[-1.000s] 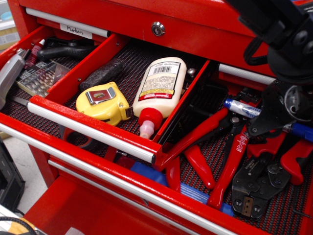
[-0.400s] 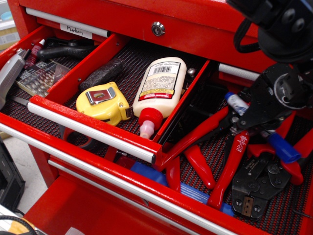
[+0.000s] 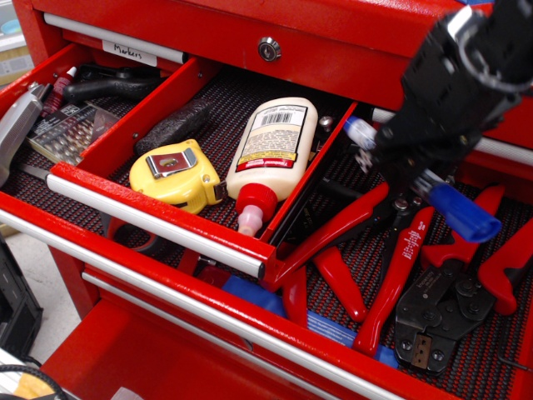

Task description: Pick up blue pen and put into drawer

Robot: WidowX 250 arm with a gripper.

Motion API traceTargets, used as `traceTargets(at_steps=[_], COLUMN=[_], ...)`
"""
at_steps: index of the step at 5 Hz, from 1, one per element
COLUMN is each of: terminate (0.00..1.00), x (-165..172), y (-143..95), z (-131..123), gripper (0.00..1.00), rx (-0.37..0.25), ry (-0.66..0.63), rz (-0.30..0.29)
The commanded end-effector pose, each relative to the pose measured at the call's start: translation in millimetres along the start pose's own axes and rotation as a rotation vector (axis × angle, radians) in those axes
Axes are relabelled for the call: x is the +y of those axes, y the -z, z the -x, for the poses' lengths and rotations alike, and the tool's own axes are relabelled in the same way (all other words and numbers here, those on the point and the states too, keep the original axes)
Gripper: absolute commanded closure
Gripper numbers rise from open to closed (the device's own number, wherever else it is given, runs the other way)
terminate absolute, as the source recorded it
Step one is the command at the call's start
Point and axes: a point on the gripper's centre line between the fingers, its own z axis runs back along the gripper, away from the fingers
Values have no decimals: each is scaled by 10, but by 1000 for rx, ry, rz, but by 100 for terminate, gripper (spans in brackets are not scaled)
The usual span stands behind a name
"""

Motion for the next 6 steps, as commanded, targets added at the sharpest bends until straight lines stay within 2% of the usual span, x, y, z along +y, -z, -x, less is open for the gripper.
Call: traceTargets(at_steps=[1,2,3,4,5,6], terminate=[0,0,0,0,0,100], x=[401,529,503,503,503,503], y=[-238,-99,-12,-12,-12,-12], z=[-659,-1047,-1230,-1230,-1230,-1230], gripper=[100,100,100,0,0,0], rx=[-80,-90,-88,-88,-88,-88], ry=[156,272,403,403,403,403], rz=[12,58,105,105,105,105])
